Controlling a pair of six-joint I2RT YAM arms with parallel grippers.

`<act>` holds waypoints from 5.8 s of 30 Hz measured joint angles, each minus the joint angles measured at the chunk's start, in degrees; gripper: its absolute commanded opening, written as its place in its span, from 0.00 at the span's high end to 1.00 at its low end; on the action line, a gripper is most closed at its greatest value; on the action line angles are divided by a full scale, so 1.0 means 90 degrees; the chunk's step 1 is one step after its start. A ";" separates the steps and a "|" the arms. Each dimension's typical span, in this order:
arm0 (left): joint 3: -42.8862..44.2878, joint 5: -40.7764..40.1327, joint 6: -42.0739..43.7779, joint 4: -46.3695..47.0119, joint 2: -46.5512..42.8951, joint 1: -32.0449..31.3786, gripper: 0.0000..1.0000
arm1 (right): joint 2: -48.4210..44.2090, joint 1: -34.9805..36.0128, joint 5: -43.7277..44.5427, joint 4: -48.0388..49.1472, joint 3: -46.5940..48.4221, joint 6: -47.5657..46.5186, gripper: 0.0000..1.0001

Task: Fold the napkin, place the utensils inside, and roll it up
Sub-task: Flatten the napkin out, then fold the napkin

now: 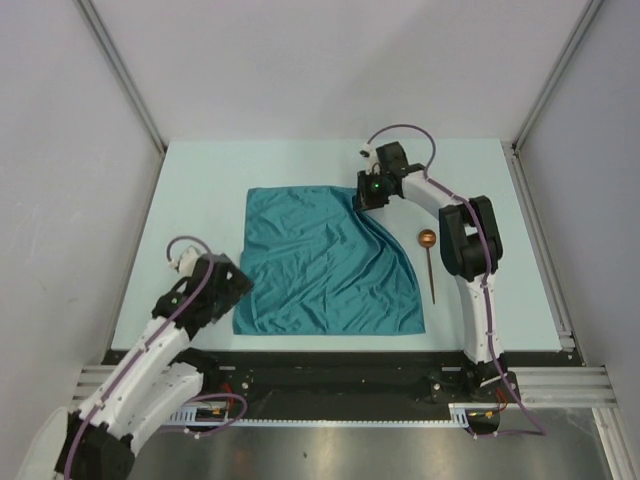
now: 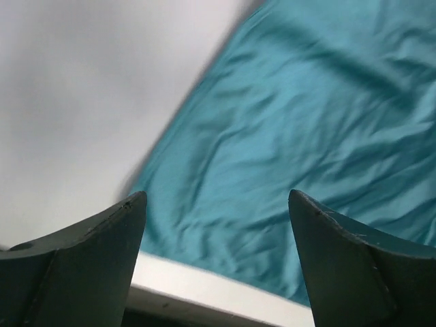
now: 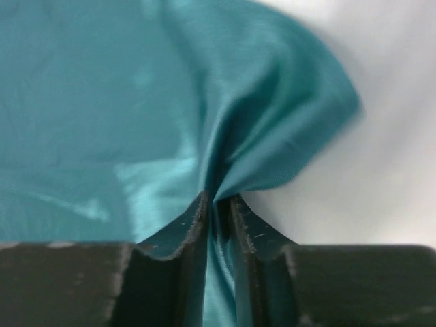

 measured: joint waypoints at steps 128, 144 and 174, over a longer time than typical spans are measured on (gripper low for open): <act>0.4949 0.2518 0.3937 0.1936 0.5037 0.2045 0.05 | 0.1197 -0.2208 -0.1105 0.1778 0.0709 0.2268 0.48; 0.4452 0.2992 0.3997 0.2086 0.4799 0.2297 0.05 | 0.0680 -0.1664 0.0661 0.1355 0.0284 0.1591 0.71; 0.4410 0.3174 0.4053 0.2110 0.4507 0.2475 0.05 | -0.0311 -0.1018 0.1416 0.0894 -0.0580 0.1532 1.00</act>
